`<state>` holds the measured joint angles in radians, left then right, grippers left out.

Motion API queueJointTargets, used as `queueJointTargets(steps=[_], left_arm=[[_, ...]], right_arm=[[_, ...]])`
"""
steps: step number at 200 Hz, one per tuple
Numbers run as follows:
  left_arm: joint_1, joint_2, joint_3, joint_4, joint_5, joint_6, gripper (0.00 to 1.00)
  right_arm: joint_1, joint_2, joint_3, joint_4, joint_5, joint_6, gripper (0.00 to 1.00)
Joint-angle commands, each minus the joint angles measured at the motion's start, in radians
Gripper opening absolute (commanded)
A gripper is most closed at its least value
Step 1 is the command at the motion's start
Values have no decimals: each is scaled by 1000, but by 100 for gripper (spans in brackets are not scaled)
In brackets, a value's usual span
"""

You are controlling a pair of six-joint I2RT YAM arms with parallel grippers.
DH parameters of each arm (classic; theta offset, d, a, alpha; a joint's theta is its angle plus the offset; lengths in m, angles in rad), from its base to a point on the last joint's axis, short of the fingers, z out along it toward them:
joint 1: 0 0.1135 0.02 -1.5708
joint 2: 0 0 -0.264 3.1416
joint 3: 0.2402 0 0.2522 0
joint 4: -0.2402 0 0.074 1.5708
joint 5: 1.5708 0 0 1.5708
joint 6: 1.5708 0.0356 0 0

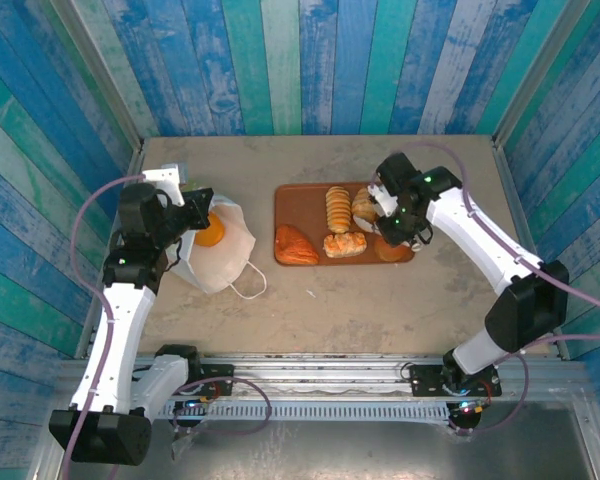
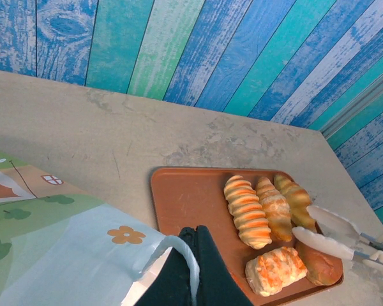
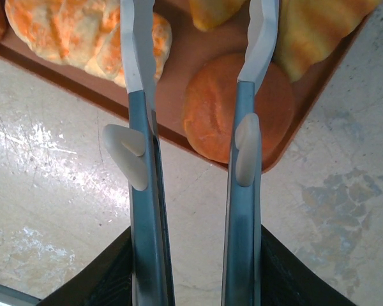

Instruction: Take the fake bread out of the paper bag

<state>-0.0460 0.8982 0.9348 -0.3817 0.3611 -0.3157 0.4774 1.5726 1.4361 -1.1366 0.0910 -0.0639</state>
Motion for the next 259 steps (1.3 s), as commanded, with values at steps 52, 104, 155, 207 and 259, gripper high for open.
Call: queueJointTargets(steps=[52,104,155,207,259], left_arm=[[-2,-3,7,36,16,-10,0],[-1,-2,10,35,17,-9,0],[-2,-12,13,21,9,-3,0],[-1,-6,20,16,11,3,0],[-2,11,27,31,28,-20,0]], right_arm=[[20,15,-49,-61,-35,-24,44],[26,-10,-62,-64,-1,-29,44],[25,-38,-8,-78,12,-12,44],[37,-149,24,24,-170,-11,43],[114,-190,23,177,-434,71,43]])
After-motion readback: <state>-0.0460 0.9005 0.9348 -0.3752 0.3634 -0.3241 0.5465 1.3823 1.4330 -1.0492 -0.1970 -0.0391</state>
